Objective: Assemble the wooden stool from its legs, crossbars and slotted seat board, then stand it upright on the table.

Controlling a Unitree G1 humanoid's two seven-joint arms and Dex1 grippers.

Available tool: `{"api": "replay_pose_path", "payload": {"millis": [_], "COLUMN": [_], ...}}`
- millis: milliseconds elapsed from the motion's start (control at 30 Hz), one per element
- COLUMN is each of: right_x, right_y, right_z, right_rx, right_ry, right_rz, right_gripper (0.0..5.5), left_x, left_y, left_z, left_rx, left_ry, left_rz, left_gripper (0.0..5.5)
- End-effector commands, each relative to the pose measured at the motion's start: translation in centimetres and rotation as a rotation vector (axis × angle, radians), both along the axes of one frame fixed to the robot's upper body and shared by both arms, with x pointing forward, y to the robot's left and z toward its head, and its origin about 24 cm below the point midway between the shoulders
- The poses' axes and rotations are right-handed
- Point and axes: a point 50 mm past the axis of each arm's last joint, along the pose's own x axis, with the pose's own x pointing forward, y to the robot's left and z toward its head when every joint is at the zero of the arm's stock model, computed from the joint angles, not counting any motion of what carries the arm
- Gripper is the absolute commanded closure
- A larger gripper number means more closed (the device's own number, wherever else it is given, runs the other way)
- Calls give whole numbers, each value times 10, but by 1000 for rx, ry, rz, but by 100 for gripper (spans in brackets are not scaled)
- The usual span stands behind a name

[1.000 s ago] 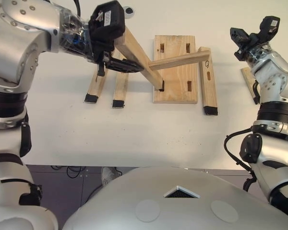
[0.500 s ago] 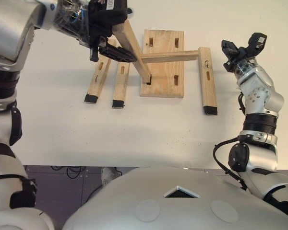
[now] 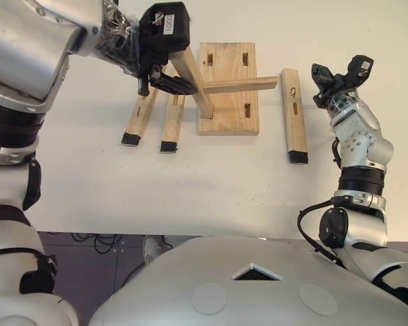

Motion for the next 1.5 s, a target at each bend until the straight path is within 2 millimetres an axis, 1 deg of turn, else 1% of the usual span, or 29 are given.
{"api": "replay_pose_path", "payload": {"millis": [33,133,233,300,333,400,467,533,633,667,700,733,800,900,967,1033,1067,1100,1133,1233,1367,1433,1467,1500], "right_x": [-1,0,-2,-3,-4,-7,-9,-6,-5,-4,-3,-2,0,5,7,7,6,6,6,8,13,18,21,26], "right_y": [2,6,7,5,4,2,-1,-2,-7,-8,-9,-11,-12,-15,-18,-20,-22,-22,-22,-20,-21,-23,-23,-22], "right_z": [-1,-1,-2,-2,-3,-4,-5,-3,3,6,9,12,17,18,17,17,16,16,16,20,32,40,45,53], "right_rx": [0,-6,-11,-13,-13,-13,-15,-18,-31,-38,-43,-49,-56,-83,-92,-97,-103,-107,-110,-116,-142,-160,-169,-165], "right_ry": [0,4,4,6,8,11,13,12,-6,-15,-23,-32,-43,-45,-39,-36,-35,-36,-36,-48,-85,-108,-120,-145], "right_rz": [4,25,34,29,26,16,7,2,-21,-27,-34,-38,-44,-49,-58,-69,-75,-78,-81,-72,-51,-44,-36,-21], "right_gripper": [550,550,550,550,550,550,550,550,550,550,550,550,550,550,550,550,550,550,550,550,550,550,550,550], "left_x": [3,1,-4,-7,-10,-14,-16,-17,-21,-23,-24,-25,-28,-39,-46,-52,-53,-53,-53,-53,-49,-46,-42,-31], "left_y": [11,15,27,42,52,69,82,89,89,90,90,90,91,92,93,94,94,95,96,99,103,104,105,103], "left_z": [-16,-3,9,15,18,19,7,-19,-62,-76,-85,-95,-110,-132,-141,-144,-144,-142,-140,-139,-138,-135,-132,-119], "left_rx": [-9,-57,-82,-103,-120,-145,-134,-143,-162,-155,-166,-168,-150,-111,-91,-87,-88,-91,-96,-102,-119,-143,-161,-222], "left_ry": [46,16,-16,-31,-32,-30,-43,-48,-29,-25,-12,11,46,117,145,156,156,150,144,133,116,105,88,15], "left_rz": [74,86,125,187,232,319,444,613,821,890,956,1011,1071,1096,1102,1109,1103,1101,1100,1111,1142,1154,1158,1131], "left_gripper": [273,235,195,189,189,189,189,189,145,140,122,122,122,122,122,145,166,171,194,235,278,300,324,328]}}
